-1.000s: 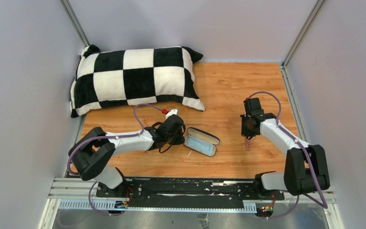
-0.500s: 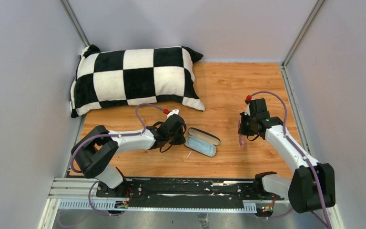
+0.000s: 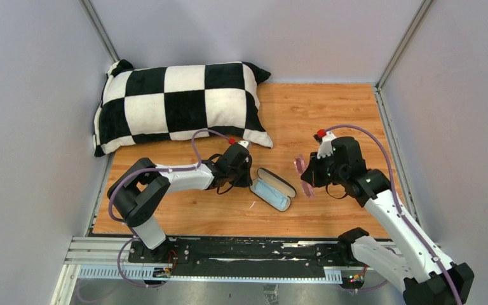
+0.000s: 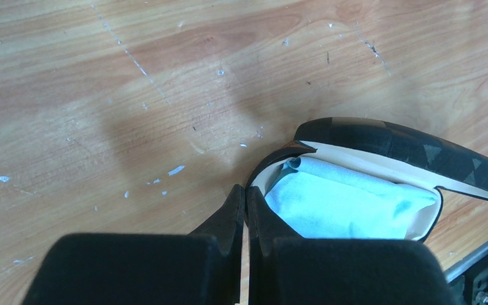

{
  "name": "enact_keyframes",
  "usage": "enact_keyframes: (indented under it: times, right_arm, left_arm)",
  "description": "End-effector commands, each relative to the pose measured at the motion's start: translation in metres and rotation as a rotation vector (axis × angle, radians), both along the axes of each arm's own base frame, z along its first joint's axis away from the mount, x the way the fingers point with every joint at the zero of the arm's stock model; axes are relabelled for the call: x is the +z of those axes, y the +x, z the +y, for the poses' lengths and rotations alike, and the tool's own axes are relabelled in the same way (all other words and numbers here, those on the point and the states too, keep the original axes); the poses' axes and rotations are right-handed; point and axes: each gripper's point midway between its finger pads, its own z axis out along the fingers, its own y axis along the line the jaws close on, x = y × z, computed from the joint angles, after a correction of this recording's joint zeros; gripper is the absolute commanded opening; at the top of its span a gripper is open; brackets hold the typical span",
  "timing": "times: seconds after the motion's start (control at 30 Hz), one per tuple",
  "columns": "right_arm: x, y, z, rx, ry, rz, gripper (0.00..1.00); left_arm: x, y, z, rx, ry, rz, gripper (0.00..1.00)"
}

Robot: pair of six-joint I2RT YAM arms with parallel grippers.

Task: Organize the sunglasses
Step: Place the sunglasses in the sunglasses case.

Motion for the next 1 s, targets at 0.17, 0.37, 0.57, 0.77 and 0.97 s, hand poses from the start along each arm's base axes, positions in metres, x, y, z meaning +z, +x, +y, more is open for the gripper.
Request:
enact_keyframes:
  times: [0.17,0.37,0.57,0.77,0.97]
  right_arm:
    - [0.007,-0.036,0.060,0.337,-0.117,-0.009,0.00]
    - [-0.010,-0.038,0.087,0.464,-0.135,0.046,0.00]
    - [-0.031,-0.035,0.101,0.529,-0.161,0.133,0.00]
    - [-0.051,-0.033,0.115,0.593,-0.149,0.178,0.00]
    - [-0.069,-0.036,0.121,0.624,-0.137,0.228,0.00]
  left_arm:
    - [-0.004,-0.001,-0.004,-0.074,0.010,0.007,0.00]
    - [-0.009,-0.005,-0.004,-0.113,0.019,0.019,0.00]
    - [-0.010,-0.007,-0.005,-0.127,0.013,0.025,0.00]
    - [-0.011,-0.009,-0.005,-0.121,0.002,0.036,0.00]
    - [-0.013,-0.010,-0.006,-0.110,-0.020,0.038,0.00]
